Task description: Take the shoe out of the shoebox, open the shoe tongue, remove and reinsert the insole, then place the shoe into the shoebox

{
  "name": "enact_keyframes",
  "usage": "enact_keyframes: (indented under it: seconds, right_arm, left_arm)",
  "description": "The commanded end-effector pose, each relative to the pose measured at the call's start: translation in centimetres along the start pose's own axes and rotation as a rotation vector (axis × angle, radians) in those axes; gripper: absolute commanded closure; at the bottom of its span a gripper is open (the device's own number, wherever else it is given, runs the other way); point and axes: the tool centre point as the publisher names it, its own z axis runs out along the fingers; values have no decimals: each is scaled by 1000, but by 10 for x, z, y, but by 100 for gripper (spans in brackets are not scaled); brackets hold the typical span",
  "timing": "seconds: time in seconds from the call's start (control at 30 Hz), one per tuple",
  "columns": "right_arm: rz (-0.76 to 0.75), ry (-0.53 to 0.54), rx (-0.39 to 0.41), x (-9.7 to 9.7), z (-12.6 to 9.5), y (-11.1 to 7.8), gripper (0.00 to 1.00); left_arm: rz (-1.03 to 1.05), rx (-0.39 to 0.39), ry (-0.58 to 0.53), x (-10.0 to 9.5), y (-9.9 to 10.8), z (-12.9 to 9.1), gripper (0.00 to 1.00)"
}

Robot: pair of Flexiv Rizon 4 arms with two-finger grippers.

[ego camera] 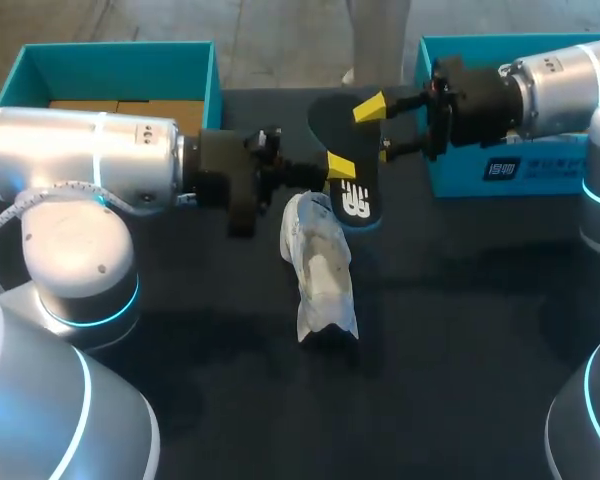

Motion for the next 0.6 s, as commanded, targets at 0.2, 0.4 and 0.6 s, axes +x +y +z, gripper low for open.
enact_keyframes:
  seconds: [0.2,0.4,0.6]
  right_arm:
    - [3,7,-5,-5,4,0,85]
    - [1,3,-6,-6,5,1,100]
    - [-4,0,-13,-8,4,2,100]
  left_arm:
    - [11,9,2,-1,7,6,100]
    - [8,12,0,-1,6,7,100]
    - [1,15,34,-2,8,2,51]
